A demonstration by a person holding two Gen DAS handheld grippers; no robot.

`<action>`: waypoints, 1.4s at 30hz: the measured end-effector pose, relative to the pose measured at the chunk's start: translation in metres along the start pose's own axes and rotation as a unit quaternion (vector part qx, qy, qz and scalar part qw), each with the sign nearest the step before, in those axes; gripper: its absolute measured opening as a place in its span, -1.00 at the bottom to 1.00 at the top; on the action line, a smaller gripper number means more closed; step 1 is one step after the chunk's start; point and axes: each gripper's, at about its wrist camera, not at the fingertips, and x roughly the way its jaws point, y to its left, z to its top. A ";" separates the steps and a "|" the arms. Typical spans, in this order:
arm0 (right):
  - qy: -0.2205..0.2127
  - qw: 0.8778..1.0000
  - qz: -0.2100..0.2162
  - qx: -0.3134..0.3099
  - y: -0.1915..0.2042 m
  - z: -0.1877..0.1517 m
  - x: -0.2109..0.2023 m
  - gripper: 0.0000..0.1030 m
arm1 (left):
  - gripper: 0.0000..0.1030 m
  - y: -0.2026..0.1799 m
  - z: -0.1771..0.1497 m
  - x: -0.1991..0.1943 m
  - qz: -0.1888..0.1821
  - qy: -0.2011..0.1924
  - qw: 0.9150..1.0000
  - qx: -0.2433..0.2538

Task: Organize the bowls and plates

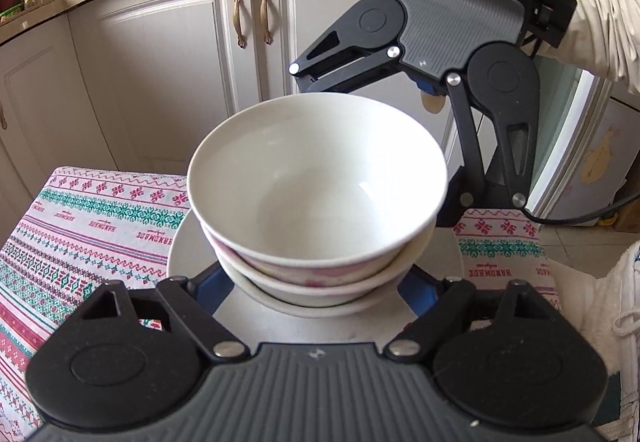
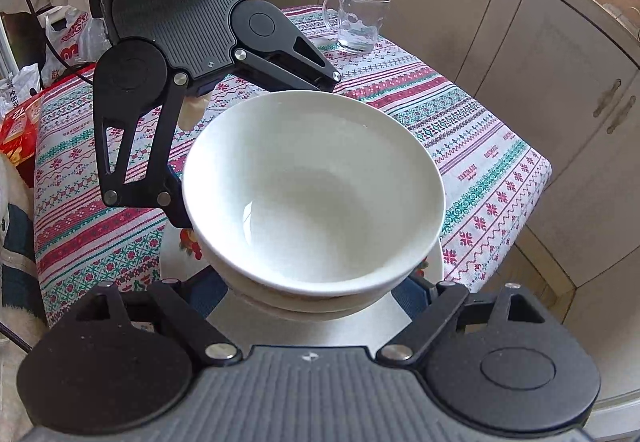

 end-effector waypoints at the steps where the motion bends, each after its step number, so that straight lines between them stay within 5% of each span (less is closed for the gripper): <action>1: 0.000 1.000 0.000 0.000 0.000 0.000 0.001 0.76 | 0.69 0.000 0.000 0.000 0.001 -0.001 1.000 0.000; 11: -0.010 0.999 -0.014 0.029 0.002 -0.008 -0.001 0.87 | 0.87 -0.009 -0.005 -0.011 0.035 -0.017 0.999 -0.015; 18: -0.021 0.996 -0.067 0.056 0.027 -0.011 -0.018 1.00 | 0.91 -0.036 -0.022 -0.035 0.117 -0.031 0.992 -0.037; 22: -0.010 0.988 -0.122 0.090 0.054 -0.013 -0.026 1.00 | 0.94 -0.057 -0.031 -0.056 0.187 -0.046 0.977 -0.088; 27: -0.006 0.955 -0.210 0.207 0.087 -0.014 -0.035 1.00 | 0.94 -0.093 -0.031 -0.079 0.290 -0.068 0.941 -0.161; 33: -0.017 0.884 -0.287 0.369 0.117 -0.024 -0.046 1.00 | 0.94 -0.130 -0.024 -0.095 0.376 -0.044 0.894 -0.240; 36: -0.036 0.865 -0.308 0.395 0.136 -0.025 -0.057 1.00 | 0.94 -0.146 -0.022 -0.103 0.390 -0.039 0.885 -0.252; 42: -0.073 0.847 -0.332 0.409 0.161 -0.018 -0.081 1.00 | 0.94 -0.162 -0.020 -0.125 0.403 -0.057 0.871 -0.274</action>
